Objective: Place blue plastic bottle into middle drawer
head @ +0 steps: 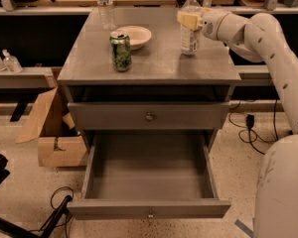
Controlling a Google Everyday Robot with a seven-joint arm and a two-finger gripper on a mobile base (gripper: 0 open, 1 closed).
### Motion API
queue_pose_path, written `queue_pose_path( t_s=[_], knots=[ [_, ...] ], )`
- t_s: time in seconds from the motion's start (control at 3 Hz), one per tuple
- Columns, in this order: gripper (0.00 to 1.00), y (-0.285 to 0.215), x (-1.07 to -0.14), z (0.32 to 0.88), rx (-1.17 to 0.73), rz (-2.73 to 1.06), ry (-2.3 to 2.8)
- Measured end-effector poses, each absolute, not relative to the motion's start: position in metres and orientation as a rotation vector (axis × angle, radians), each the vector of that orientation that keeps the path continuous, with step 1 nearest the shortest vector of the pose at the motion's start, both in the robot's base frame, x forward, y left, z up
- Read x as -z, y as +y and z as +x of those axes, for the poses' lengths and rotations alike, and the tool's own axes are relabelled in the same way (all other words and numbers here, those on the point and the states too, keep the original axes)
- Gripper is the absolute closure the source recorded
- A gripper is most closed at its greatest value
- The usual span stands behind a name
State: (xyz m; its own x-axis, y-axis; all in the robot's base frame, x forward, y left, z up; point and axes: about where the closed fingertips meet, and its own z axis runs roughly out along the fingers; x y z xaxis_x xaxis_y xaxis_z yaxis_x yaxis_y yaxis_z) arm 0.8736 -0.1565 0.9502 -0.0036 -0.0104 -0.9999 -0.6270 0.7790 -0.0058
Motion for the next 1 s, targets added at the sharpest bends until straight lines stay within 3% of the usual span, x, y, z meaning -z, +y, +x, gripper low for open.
queue_pose_path(
  t_s=[0.33, 1.0],
  knots=[
    [1.0, -0.159, -0.965, 0.868, -0.521, -0.55, 1.495],
    [1.0, -0.165, -1.024, 0.813, -0.499, -0.571, 1.45]
  ],
)
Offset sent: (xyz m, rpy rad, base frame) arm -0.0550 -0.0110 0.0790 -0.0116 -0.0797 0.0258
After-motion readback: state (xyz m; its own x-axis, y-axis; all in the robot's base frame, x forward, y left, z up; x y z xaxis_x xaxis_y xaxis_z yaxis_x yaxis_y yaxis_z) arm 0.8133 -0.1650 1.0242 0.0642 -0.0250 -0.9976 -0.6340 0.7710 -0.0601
